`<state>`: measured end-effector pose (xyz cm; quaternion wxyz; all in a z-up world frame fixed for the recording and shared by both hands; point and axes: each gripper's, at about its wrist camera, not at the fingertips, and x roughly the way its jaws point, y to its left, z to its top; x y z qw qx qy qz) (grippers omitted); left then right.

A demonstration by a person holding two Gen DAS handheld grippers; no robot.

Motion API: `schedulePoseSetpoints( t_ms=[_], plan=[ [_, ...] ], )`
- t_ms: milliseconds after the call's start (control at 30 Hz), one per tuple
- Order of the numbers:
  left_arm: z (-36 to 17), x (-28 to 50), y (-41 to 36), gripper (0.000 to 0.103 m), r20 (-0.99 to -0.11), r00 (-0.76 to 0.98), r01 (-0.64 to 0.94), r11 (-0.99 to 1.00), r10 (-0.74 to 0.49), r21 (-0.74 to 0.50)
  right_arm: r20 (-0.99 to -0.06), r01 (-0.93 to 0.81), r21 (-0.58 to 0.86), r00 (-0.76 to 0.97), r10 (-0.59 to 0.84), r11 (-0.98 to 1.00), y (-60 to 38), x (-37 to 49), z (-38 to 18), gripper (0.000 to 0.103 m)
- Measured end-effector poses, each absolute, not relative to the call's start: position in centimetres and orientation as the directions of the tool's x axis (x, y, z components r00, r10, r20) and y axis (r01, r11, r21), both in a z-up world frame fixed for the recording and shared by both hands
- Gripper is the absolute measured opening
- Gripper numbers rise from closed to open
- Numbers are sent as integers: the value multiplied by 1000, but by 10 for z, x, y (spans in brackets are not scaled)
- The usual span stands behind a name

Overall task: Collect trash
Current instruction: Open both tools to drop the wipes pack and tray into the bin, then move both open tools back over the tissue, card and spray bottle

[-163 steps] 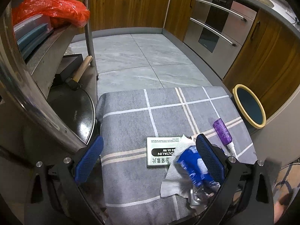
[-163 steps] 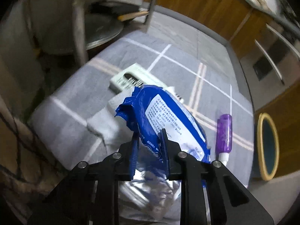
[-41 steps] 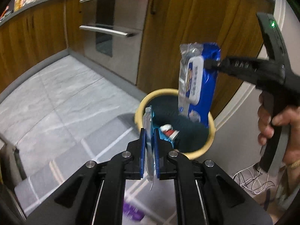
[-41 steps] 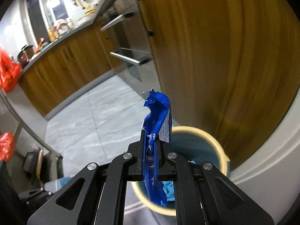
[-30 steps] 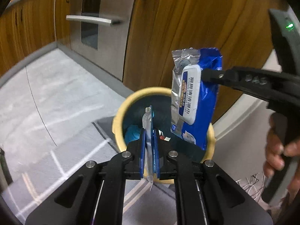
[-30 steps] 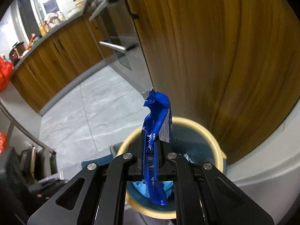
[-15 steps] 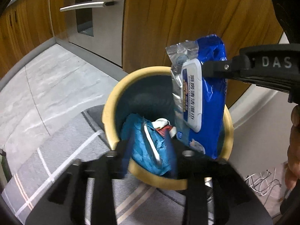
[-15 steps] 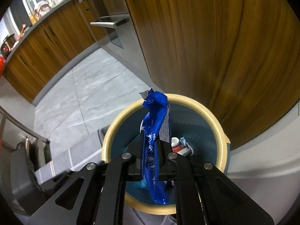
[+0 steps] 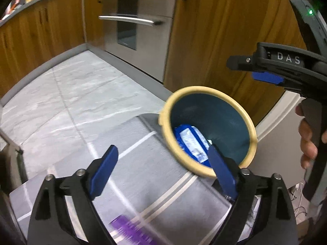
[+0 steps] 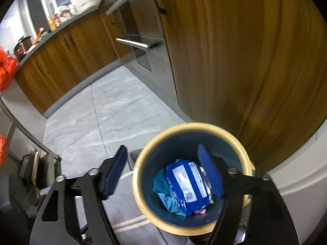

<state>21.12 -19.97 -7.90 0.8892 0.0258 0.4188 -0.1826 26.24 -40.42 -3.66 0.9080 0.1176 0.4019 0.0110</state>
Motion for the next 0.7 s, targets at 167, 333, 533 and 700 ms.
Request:
schedulePoseSetpoints(
  t_ms=[167, 333, 533, 700],
  plan=[
    [-51, 184, -159, 97, -737, 622, 280, 954, -267, -109, -645, 5, 119, 761, 73, 993, -373, 241, -13, 98],
    [-29, 150, -117, 97, -731, 654, 219, 974, -193, -61, -608, -64, 25, 791, 66, 998, -341, 220, 3, 98],
    [-3, 102, -72, 97, -707, 698, 171, 985, -115, 8, -547, -68, 84, 831, 103, 994, -320, 186, 26, 98],
    [0, 69, -40, 97, -692, 717, 121, 993, -88, -1, -522, -58, 66, 849, 85, 996, -296, 160, 31, 98]
  ],
)
